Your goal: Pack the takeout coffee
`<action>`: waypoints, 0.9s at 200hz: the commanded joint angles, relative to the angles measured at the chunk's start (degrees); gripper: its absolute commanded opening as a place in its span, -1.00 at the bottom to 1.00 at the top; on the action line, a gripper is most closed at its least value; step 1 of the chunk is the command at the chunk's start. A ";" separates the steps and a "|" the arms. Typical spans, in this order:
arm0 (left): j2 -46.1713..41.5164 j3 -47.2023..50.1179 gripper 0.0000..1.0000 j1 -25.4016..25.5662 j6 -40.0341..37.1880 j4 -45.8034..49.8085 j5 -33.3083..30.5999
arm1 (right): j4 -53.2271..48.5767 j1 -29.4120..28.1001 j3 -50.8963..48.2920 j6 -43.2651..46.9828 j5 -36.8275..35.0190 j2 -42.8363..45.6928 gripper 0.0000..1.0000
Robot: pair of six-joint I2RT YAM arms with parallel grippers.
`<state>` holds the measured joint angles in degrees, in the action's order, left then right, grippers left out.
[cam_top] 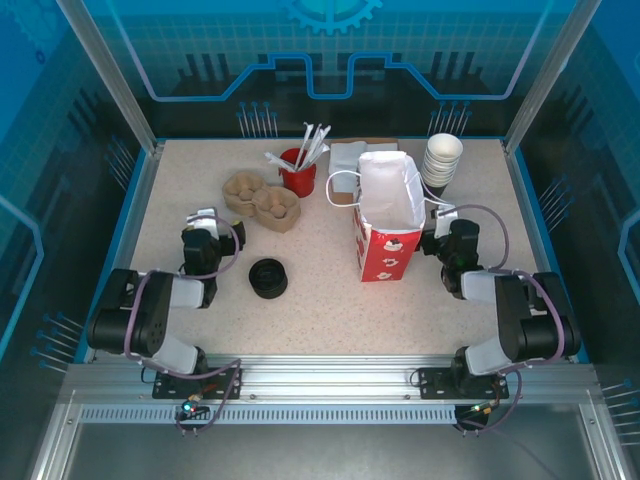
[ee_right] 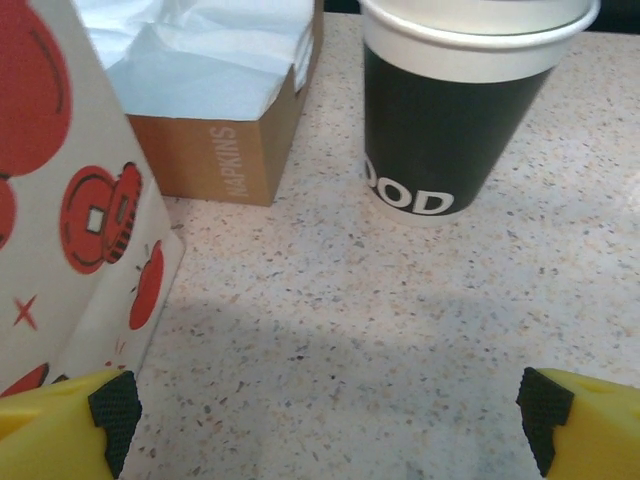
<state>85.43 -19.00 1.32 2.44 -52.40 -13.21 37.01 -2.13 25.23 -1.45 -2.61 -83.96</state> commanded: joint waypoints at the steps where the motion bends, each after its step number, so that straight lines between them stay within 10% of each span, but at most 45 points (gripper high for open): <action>1: -10.32 -0.29 0.98 0.52 0.14 7.52 -2.20 | -12.31 2.43 5.49 -2.98 -3.11 6.51 1.00; 78: -28.93 -21.52 0.98 0.70 16.00 56.91 -9.96 | -39.40 5.81 15.14 -4.81 -10.49 16.08 1.00; 180: -24.59 -42.27 0.98 0.61 23.08 81.81 -5.05 | -72.32 9.52 49.83 -16.77 -12.18 0.72 0.98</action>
<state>60.14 -57.08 1.67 24.36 21.02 -20.47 -22.39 6.46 64.55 -14.41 -16.38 -76.07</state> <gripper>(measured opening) 0.990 0.995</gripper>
